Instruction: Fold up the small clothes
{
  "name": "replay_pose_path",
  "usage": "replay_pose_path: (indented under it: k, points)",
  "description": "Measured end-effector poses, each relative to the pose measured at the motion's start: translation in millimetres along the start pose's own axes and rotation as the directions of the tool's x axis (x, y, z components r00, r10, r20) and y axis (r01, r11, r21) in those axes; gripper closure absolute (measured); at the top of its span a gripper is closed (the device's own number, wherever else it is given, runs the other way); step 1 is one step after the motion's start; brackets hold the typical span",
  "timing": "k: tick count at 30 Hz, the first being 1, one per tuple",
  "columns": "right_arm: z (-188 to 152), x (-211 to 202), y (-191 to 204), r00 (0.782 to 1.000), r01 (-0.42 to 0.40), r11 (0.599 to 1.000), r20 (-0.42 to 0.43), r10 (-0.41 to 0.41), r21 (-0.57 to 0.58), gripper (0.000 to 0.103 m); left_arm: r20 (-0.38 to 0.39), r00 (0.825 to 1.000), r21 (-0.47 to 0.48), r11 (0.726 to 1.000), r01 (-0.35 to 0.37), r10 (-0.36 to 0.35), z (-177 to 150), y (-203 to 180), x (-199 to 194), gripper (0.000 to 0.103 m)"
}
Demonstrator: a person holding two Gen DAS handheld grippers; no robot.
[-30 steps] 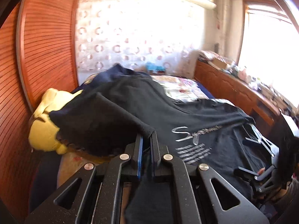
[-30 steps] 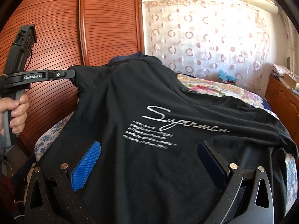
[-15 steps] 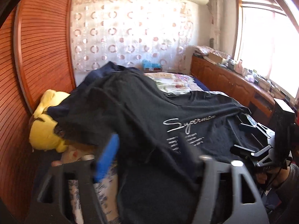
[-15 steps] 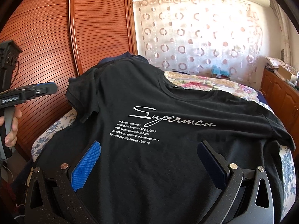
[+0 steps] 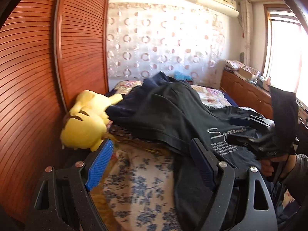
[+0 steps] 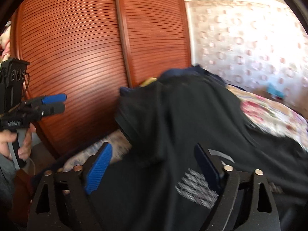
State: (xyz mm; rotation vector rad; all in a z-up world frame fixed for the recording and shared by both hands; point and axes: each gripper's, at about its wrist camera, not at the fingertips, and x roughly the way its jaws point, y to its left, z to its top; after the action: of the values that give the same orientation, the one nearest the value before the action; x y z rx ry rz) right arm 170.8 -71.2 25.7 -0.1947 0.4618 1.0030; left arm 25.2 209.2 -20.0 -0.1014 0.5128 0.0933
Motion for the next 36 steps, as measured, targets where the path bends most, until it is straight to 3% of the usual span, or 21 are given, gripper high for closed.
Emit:
replay_pose_path:
  k: [5,9,12,14,16,18,25,30,31,34,36]
  points:
    - [33.8,60.1,19.4,0.997,-0.081,0.996,-0.016,0.081,-0.041,0.041,0.011,1.000,-0.033,0.999,-0.020,0.021,-2.5,13.2,-4.1,0.021]
    - [43.2,109.9,34.4,0.996,-0.067,0.992,-0.072,0.059,-0.108,0.048,0.000,1.000,-0.037,0.999,-0.023,0.023,-9.0,17.3,-0.6,0.021]
    - [45.4,141.7,47.4,0.993,-0.029,0.984,-0.120,0.007,-0.178,0.059,-0.011,1.000,-0.045,0.999,-0.020,0.019,-15.5,20.3,3.9,0.021]
    - [46.0,159.1,57.0,0.987,0.008,0.976,-0.156,-0.043,-0.218,0.081,-0.022,1.000,-0.052,0.999,-0.016,0.015,-20.0,22.0,5.7,0.021]
    - [48.2,161.6,62.8,0.987,-0.007,0.975,-0.158,-0.029,-0.222,0.093,-0.030,0.999,-0.054,0.998,-0.016,0.014,-23.5,22.9,7.0,0.021]
    - [51.0,157.6,61.7,0.991,-0.029,0.980,-0.136,0.002,-0.197,0.099,-0.035,0.999,-0.057,0.998,-0.012,0.010,-25.7,22.1,8.8,0.021]
    - [65.1,124.0,34.1,0.995,-0.095,0.992,-0.006,0.095,-0.083,0.103,-0.050,0.999,-0.042,0.999,0.012,-0.014,-29.0,8.3,16.7,0.021]
    - [64.9,137.8,31.7,0.995,-0.091,0.992,-0.051,0.086,-0.091,0.103,-0.055,0.998,-0.040,0.999,0.019,-0.021,-29.5,4.4,19.6,0.021]
    - [62.5,142.2,31.2,0.993,-0.099,0.991,-0.077,0.092,-0.090,0.098,-0.056,0.998,-0.044,0.999,0.020,-0.023,-30.1,5.2,20.0,0.021]
    - [55.6,153.9,40.4,0.989,-0.087,0.989,-0.131,0.071,-0.118,0.071,-0.068,0.998,-0.050,0.999,0.017,-0.020,-34.0,7.1,22.4,0.021]
    - [52.5,169.3,44.4,0.984,-0.097,0.988,-0.162,0.077,-0.121,0.066,-0.077,0.997,-0.051,0.999,0.014,-0.018,-36.3,8.2,24.4,0.021]
